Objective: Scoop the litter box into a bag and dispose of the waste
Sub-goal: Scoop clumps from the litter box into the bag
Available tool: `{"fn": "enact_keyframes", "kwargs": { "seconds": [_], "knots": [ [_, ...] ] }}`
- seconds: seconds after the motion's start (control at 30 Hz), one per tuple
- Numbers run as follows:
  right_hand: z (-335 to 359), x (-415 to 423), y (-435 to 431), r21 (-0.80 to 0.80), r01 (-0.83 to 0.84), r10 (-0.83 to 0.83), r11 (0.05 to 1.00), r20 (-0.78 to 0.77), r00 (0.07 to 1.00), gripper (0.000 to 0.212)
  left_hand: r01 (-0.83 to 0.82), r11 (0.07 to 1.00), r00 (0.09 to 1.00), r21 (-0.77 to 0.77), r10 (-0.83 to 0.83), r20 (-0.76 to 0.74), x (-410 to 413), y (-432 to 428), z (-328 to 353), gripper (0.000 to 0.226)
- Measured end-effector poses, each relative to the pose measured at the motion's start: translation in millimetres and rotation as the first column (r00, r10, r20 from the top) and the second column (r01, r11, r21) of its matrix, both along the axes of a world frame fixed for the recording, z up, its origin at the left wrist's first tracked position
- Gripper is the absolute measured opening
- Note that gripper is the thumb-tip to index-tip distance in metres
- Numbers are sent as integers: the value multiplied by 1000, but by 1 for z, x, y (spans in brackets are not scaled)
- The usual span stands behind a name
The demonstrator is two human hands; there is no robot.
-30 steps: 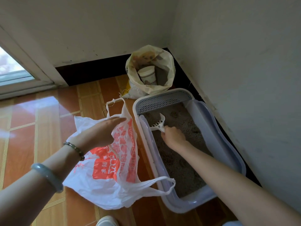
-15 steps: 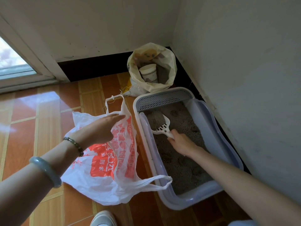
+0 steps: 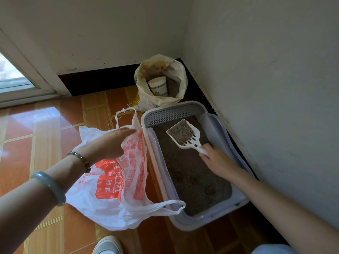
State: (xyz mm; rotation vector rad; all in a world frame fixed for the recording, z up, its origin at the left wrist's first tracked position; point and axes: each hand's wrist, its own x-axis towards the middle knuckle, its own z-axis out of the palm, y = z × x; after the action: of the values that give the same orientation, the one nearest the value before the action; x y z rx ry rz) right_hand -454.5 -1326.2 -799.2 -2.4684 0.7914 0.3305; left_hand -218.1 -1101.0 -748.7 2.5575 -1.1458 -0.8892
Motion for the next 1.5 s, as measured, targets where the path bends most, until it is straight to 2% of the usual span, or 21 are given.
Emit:
{"fn": "enact_keyframes", "kwargs": {
  "seconds": [0.23, 0.47, 0.73, 0.93, 1.07, 1.23, 1.37, 1.5],
  "knots": [
    [14, -9, -8, -144, -35, 42, 989, 45, 998, 22, 15, 1000, 1000, -16, -15, -3, -4, -3, -1, 82],
    [26, -14, -13, -122, -17, 27, 992, 82, 996, 26, 22, 999, 999, -36, -23, -22, -4, -7, -4, 81],
    [44, -12, -20, -381, -118, 130, 917, 6, 992, 27, 24, 998, 999, -50, -25, -20, -2, -8, -3, 81],
    [46, -15, -21, -232, -56, 71, 971, 57, 996, 30, 30, 998, 999, -57, -31, -19, -4, -9, 3, 80],
    [65, -5, -19, -300, -43, 76, 953, 99, 992, 27, 18, 998, 999, -63, -21, -44, -6, -10, 4, 80],
    [103, 12, 4, -490, -89, 176, 867, 135, 975, 25, -11, 997, 996, -82, 4, -90, -5, -10, 6, 83],
    [126, 22, 40, -738, -153, 404, 658, 174, 898, 25, -44, 991, 989, -124, 25, -147, -3, -5, 10, 83],
    [131, 27, 64, -821, -213, 514, 529, 111, 850, 19, -143, 968, 973, -204, 100, -209, 0, -2, 15, 76]
  ]
}}
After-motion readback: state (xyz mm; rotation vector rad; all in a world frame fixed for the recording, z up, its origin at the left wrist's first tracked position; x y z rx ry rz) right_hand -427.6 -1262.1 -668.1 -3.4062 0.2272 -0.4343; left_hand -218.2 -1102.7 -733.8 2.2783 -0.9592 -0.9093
